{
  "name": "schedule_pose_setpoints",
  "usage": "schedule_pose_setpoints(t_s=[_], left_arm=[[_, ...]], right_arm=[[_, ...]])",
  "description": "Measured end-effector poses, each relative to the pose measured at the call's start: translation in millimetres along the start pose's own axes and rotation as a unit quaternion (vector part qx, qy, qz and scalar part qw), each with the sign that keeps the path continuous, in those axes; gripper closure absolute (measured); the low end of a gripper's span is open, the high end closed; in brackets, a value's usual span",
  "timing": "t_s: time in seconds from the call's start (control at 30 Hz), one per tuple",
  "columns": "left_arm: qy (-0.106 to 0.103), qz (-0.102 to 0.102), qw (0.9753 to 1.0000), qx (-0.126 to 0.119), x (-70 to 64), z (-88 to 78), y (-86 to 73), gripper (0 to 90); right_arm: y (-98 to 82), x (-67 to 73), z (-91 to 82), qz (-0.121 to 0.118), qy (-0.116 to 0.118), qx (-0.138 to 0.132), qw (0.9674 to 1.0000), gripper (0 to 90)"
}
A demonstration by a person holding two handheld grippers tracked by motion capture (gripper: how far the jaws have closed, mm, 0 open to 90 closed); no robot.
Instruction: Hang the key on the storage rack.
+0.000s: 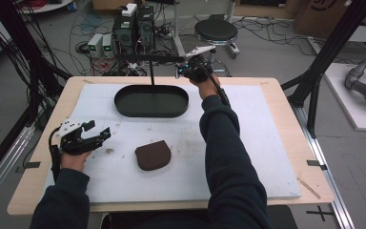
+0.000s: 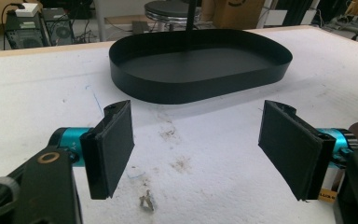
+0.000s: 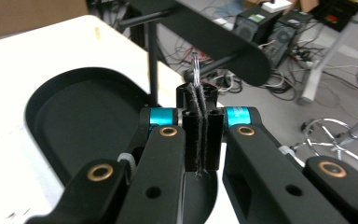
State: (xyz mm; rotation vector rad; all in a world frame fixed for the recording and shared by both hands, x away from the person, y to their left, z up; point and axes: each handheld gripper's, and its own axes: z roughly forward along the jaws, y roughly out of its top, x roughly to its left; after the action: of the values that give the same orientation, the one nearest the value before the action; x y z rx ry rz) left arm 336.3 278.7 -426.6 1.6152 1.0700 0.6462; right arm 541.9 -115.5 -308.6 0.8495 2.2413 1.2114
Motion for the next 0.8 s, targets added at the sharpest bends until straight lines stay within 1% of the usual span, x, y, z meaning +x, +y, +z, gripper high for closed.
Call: schedule_pose_setpoints(t_s=[0.07, 0.1, 0.13, 0.23, 0.27, 0.3, 0.33, 0.4, 0.43, 0.53, 0.57, 0.63, 0.67, 0.7, 0.73, 0.77, 0.8], left_arm=[[0.0, 0.0, 1.0, 0.001, -0.1, 0.1, 0.1, 26.2], [0.0, 0.0, 1.0, 0.001, -0.1, 0.1, 0.1, 26.1], [0.0, 0.001, 1.0, 0.0, 0.0, -0.1, 0.1, 26.2], [0.001, 0.001, 1.0, 0.001, -0.2, -0.3, 0.2, 26.2], [0.0, 0.001, 1.0, 0.001, -0.1, -0.2, 0.1, 26.2], [0.0, 0.0, 1.0, 0.0, -0.1, -0.1, 0.1, 26.3], [0.0, 0.001, 1.0, 0.001, 0.0, -0.1, 0.1, 26.3], [-0.001, -0.001, 1.0, 0.002, 0.0, -0.1, 0.0, 26.3], [0.0, -0.001, 1.0, 0.001, 0.1, -0.1, 0.0, 26.3], [0.001, -0.002, 1.0, 0.002, 0.4, 0.0, -0.2, 26.3], [0.001, -0.001, 1.0, 0.002, 0.6, 0.1, -0.2, 26.3], [0.001, -0.002, 1.0, 0.002, 0.5, 0.1, -0.2, 26.3], [0.0, -0.003, 1.0, 0.002, 0.3, 0.0, -0.2, 26.3], [0.0, -0.001, 1.0, 0.003, 0.6, -0.4, -0.2, 26.3], [0.0, -0.001, 1.0, 0.003, 0.6, -0.4, -0.2, 26.3], [0.0, -0.001, 1.0, 0.003, 0.7, -0.4, -0.2, 26.3], [-0.001, -0.001, 1.0, 0.002, 0.7, -0.2, -0.4, 26.3]], right_arm=[[-0.5, -3.2, 0.2, 0.009, -0.008, -0.008, 0.9999, 90.0], [-0.5, -3.2, 0.2, 0.009, -0.008, -0.008, 0.9999, 90.0], [-0.8, -5.5, 2.8, 0.012, -0.013, -0.008, 0.9998, 90.0], [-0.6, -5.8, 7.9, 0.028, -0.019, -0.005, 0.9994, 90.0], [-0.6, -5.8, 7.9, 0.028, -0.019, -0.005, 0.9994, 90.0], [-1.2, -5.3, 9.8, 0.035, -0.023, -0.008, 0.9991, 90.0], [-2.7, -4.8, 14.7, 0.048, -0.032, -0.009, 0.9983, 89.5], [-3.6, -4.8, 17.8, 0.059, -0.041, -0.012, 0.9973, 88.2], [-3.7, -4.8, 19.2, 0.068, -0.049, -0.014, 0.9964, 86.0], [-4.2, -6.2, 21.6, 0.094, -0.074, -0.014, 0.9927, 73.8], [-4.7, -7.1, 21.7, 0.097, -0.078, -0.013, 0.9921, 73.7], [-5.3, -7.7, 21.5, 0.095, -0.081, -0.009, 0.9922, 73.2], [-6.0, -8.7, 20.9, 0.092, -0.079, -0.003, 0.9927, 72.2], [-8.1, -8.4, 16.5, 0.089, -0.076, -0.005, 0.993, 71.5], [-8.1, -8.4, 16.5, 0.089, -0.076, -0.005, 0.993, 71.5], [-11.5, -8.8, 9.6, 0.084, -0.071, -0.006, 0.9939, 70.9], [-11.5, -8.8, 9.6, 0.084, -0.071, -0.006, 0.9939, 70.9]])
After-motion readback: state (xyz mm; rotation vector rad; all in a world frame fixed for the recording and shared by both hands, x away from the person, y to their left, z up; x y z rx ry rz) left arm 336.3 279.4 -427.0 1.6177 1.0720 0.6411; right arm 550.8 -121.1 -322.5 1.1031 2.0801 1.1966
